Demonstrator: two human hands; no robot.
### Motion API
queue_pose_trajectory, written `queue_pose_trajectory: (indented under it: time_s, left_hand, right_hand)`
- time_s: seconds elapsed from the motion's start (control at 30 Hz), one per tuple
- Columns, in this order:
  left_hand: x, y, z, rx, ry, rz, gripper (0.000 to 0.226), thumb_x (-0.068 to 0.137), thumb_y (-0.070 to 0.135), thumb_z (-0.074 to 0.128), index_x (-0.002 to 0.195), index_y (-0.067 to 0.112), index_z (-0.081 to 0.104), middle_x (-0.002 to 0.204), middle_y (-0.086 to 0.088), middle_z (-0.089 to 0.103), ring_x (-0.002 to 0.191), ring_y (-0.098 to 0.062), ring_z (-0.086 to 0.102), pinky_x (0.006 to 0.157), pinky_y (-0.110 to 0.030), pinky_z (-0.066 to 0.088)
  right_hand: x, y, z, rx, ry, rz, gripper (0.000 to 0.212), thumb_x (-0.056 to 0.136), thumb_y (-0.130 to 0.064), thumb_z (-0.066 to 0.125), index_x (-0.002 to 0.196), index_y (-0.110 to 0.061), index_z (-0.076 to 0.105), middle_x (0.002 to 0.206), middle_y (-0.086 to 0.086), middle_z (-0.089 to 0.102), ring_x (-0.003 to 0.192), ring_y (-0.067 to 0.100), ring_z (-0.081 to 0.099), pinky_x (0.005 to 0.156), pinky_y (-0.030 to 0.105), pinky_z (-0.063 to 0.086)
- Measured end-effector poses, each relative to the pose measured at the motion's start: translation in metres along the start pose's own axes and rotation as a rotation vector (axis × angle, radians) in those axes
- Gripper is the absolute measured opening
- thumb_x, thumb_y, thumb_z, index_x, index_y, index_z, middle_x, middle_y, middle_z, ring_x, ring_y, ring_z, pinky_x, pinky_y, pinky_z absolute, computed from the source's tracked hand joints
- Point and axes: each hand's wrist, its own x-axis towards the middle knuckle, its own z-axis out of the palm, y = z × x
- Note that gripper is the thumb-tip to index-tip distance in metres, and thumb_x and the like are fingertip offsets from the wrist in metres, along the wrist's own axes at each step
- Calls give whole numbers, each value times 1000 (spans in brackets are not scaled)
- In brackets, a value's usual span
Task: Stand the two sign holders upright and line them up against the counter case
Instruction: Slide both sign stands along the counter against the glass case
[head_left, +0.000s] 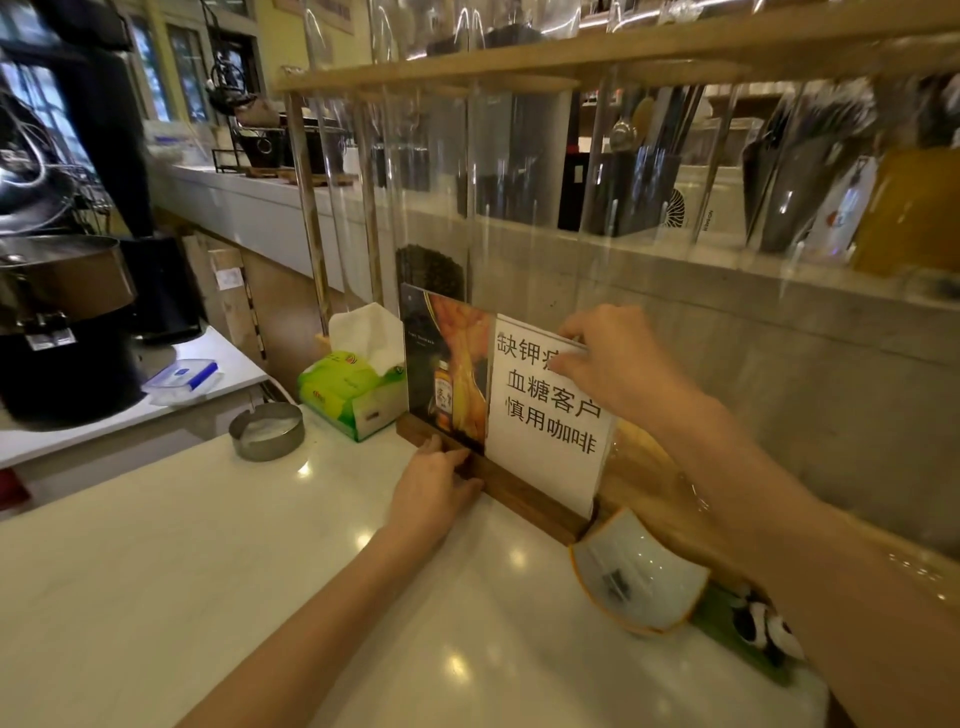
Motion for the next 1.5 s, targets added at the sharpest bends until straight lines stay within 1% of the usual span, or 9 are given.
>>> queue_pose_trajectory:
  time_s: [0.3, 0.47, 0.67, 0.8, 0.87, 1.0, 1.17, 1.37, 1.5]
  left_hand:
    - [-7, 6, 4, 131, 36, 10, 35, 86, 28, 50, 121, 23, 56, 128, -9, 54, 116, -25, 50, 85, -34, 45]
    - [-6, 4, -3, 18, 32, 0, 37, 84, 26, 54, 120, 17, 56, 131, -5, 56, 117, -24, 52, 93, -32, 42]
    - [0, -16, -8, -92, 30, -71, 32, 82, 24, 57, 111, 10, 58, 118, -11, 56, 108, -29, 56, 89, -30, 43]
    - [-5, -11, -5, -69, -50, -53, 49, 85, 21, 52, 132, 12, 41, 143, -18, 38, 129, -30, 41, 104, -31, 33]
    - [-1, -14, -7, -46, -68, -47, 49, 86, 21, 51, 133, 13, 39, 146, -20, 32, 131, -31, 39, 105, -30, 31]
    - [5, -16, -9, -44, -61, -65, 46, 86, 19, 51, 130, 12, 42, 144, -21, 34, 126, -31, 43, 102, -28, 34]
    - [6, -18, -4, -68, -33, -48, 38, 85, 20, 53, 121, 11, 50, 126, -14, 46, 111, -27, 50, 89, -25, 40]
    - [5, -13, -1, -74, -26, -70, 44, 86, 19, 51, 129, 10, 43, 136, -16, 41, 120, -28, 45, 94, -25, 37]
    - [8, -17, 1, -107, -6, -57, 33, 83, 19, 54, 115, 9, 53, 114, -9, 46, 94, -18, 47, 74, -17, 34]
  right_hand:
    - [-1, 1, 1, -8, 6, -10, 21, 85, -15, 59, 101, -6, 68, 99, 17, 72, 82, 28, 68, 70, 42, 58]
    - [10, -5, -3, -136, -74, -30, 23, 83, -21, 61, 102, -8, 65, 99, 11, 72, 82, 24, 67, 67, 36, 57]
    - [47, -33, 5, -104, -90, -136, 34, 88, -31, 53, 104, -3, 61, 100, 14, 68, 88, 29, 64, 80, 43, 55]
    - [61, -35, 13, -3, -177, -129, 35, 88, -28, 54, 96, 5, 64, 76, 11, 64, 65, 22, 59, 61, 30, 49]
    - [69, -35, 18, -15, -146, -134, 28, 85, -21, 60, 97, 4, 64, 82, 12, 66, 64, 19, 56, 58, 26, 45]
    - [79, -36, 27, -31, -82, -143, 26, 78, -17, 69, 96, 2, 66, 94, 16, 69, 78, 25, 65, 67, 32, 55]
    - [79, -37, 34, 21, -56, -150, 20, 78, -12, 68, 93, 2, 67, 88, 13, 68, 72, 18, 60, 54, 20, 45]
    - [77, -32, 38, 18, 17, -134, 15, 78, -11, 68, 88, -1, 71, 84, 13, 71, 72, 20, 64, 60, 26, 49]
    - [78, -33, 37, -2, 39, -132, 12, 77, -12, 68, 84, -4, 72, 81, 11, 71, 72, 20, 65, 62, 29, 54]
